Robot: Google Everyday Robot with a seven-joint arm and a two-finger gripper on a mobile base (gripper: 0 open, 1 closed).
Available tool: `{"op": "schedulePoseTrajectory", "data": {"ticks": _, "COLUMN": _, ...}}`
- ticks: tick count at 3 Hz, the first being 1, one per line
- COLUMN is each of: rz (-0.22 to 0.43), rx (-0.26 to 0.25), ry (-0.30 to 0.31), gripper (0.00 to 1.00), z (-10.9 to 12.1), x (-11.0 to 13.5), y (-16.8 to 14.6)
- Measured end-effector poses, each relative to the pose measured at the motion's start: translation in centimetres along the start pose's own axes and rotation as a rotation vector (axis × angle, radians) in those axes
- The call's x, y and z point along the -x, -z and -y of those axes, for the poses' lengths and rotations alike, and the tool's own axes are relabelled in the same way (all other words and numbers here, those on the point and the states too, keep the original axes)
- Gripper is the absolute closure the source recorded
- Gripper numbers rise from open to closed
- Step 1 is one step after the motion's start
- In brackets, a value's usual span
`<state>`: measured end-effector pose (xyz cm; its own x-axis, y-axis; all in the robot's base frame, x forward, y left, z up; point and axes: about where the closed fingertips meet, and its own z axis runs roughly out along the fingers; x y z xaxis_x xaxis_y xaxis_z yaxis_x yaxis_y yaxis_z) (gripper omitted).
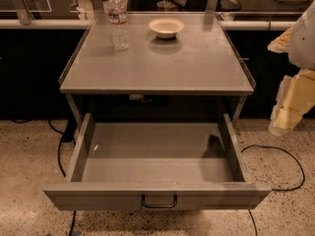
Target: Close top drawer
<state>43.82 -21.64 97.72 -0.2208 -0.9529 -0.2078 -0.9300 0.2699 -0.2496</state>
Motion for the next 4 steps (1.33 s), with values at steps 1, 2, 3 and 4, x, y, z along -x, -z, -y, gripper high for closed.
{"op": "schedulePoseTrajectory", "data": {"ticks": 1, "rz": -0.001, "rx": -0.020, "ry": -0.009, "gripper": 0.00, "z": -0.1, "x": -0.8, "y": 0.6}}
{"op": "schedulePoseTrajectory", "data": {"ticks": 2, "rz": -0.014, "rx": -0.024, "ry": 0.001, "gripper": 0.00, "z": -0.6, "x": -1.9, "y": 0.9}}
{"op": "schedulePoseTrajectory", "data": {"ticks": 3, "rz": -0.022, "rx": -0.012, "ry": 0.023, "gripper": 0.00, "z": -1.8, "x": -3.5, "y": 1.4}}
{"op": "schedulePoseTrajectory", "data": {"ticks": 4, "rz": -0.045, "rx": 0.001, "ry": 0.047, "gripper": 0.00, "z": -5.4, "x": -7.2, "y": 2.8}}
